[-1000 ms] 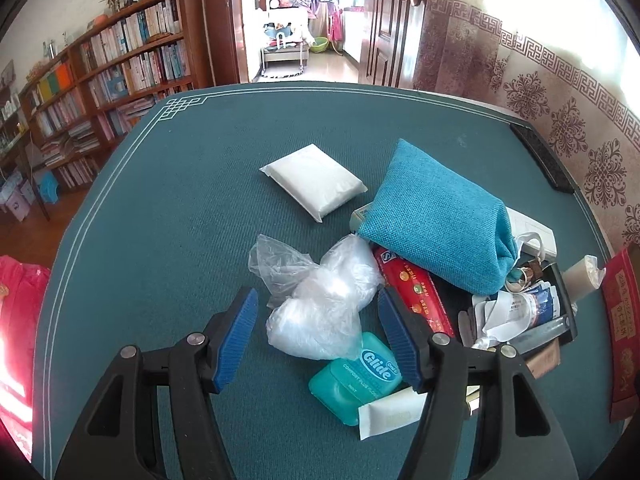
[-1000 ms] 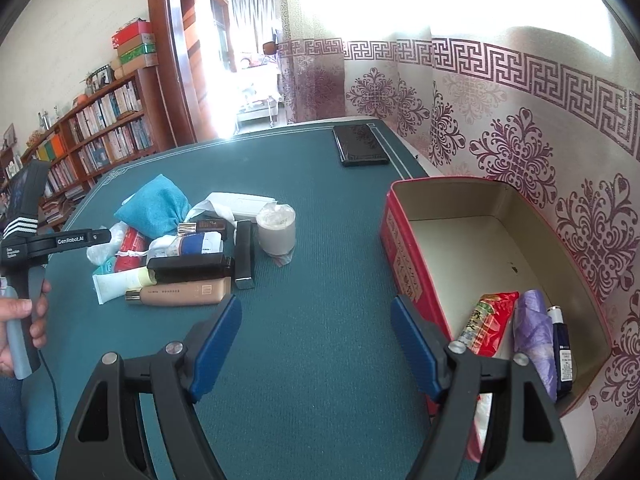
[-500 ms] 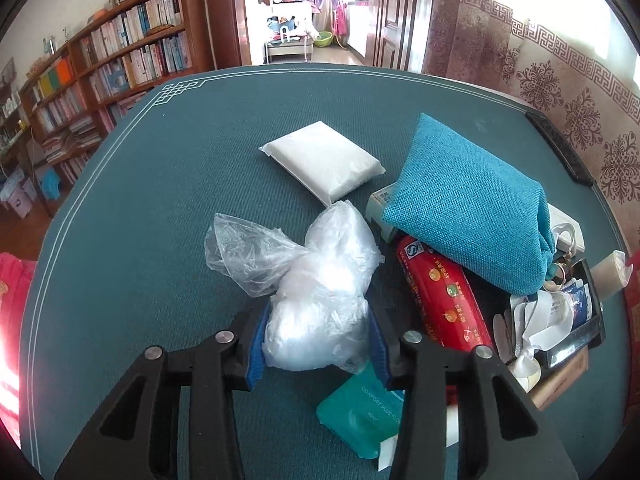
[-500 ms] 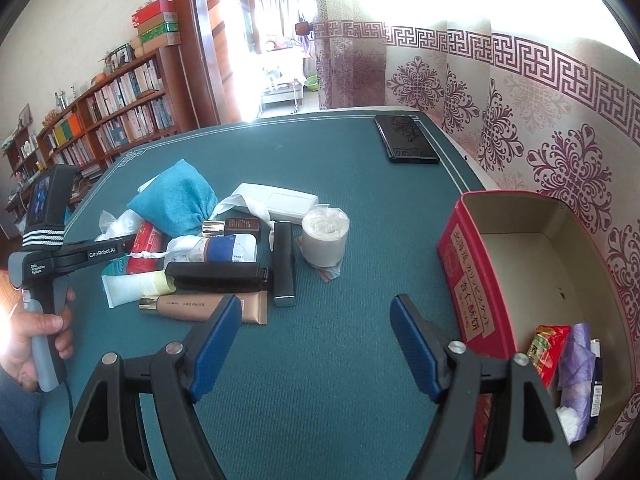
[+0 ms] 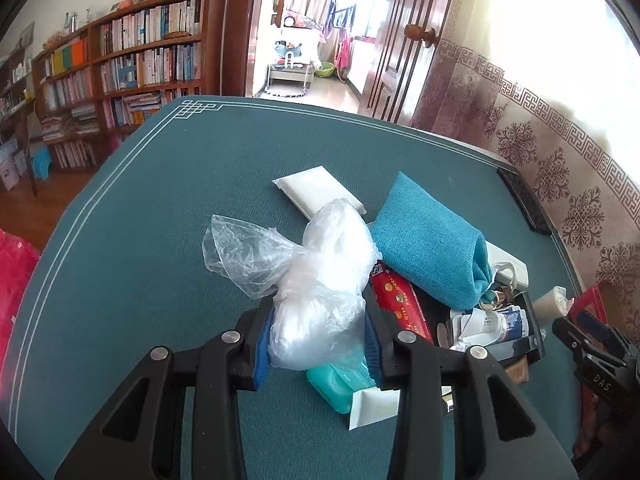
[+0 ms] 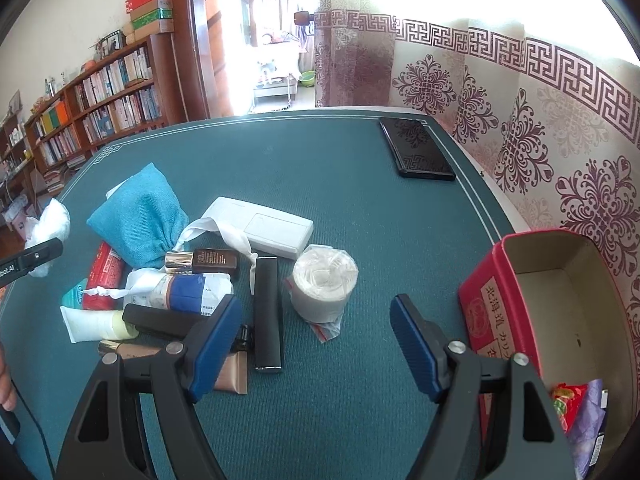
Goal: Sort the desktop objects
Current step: 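Grasp the clear cotton bag with the left tool while the right tool grasps the white tape roll, then carry both items to the tin box and open the right tool to drop the tape roll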
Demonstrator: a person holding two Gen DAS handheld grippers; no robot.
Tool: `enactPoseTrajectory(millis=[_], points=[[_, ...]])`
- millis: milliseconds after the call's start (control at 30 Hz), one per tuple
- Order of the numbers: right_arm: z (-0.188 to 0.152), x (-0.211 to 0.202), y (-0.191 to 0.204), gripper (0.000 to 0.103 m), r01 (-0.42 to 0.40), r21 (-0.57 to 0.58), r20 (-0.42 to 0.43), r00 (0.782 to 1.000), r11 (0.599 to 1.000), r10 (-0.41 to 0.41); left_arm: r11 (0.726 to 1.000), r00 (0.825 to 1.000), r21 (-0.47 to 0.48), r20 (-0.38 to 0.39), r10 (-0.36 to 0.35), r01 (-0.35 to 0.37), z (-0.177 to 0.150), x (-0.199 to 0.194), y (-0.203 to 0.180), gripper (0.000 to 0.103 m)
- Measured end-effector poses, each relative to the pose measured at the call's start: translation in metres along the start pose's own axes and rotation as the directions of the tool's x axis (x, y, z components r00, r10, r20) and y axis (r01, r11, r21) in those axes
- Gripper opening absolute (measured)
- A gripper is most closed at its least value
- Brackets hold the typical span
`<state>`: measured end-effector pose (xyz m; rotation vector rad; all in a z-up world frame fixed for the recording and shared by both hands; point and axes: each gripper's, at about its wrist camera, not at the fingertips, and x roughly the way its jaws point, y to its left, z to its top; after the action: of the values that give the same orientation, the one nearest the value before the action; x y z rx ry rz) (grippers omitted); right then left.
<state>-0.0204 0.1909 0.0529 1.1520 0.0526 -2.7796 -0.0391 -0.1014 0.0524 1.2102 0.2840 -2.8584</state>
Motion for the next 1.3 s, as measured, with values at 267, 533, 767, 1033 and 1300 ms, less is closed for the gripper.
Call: enactPoseTrajectory(millis=[267,533,767,1033,1300], points=[[0.005,0.022,-0.005,0.072,0.004,0.04,-0.028,1.0,0.999,-0.002,1.0,0.999,0.002,-0.021,-0.031,0.031,-0.002,0.004,-0.003,0.04],[0.005,0.034,-0.009,0.04,0.02,0.049,-0.048,0.999,0.999,-0.018,0.998,0.998,0.025,-0.034,-0.048,0.049,-0.006,0.007,-0.01,0.04],[0.0,0.01,-0.006,0.04,0.004,0.053,0.001,1.0,0.999,-0.004,0.998,0.998,0.026,-0.037,-0.049,0.05,-0.008,0.008,-0.01,0.04],[-0.015,-0.039,-0.01,0.04,-0.007,0.076,0.076,0.997,0.997,0.001,0.996,0.998,0.062,-0.04,-0.058,0.06,-0.014,0.007,-0.022,0.04],[-0.035,-0.088,-0.032,0.04,0.052,0.112,0.159,0.985,0.992,-0.07,0.992,0.997,0.099,-0.029,-0.077,0.08,-0.017,-0.001,-0.037,0.04]])
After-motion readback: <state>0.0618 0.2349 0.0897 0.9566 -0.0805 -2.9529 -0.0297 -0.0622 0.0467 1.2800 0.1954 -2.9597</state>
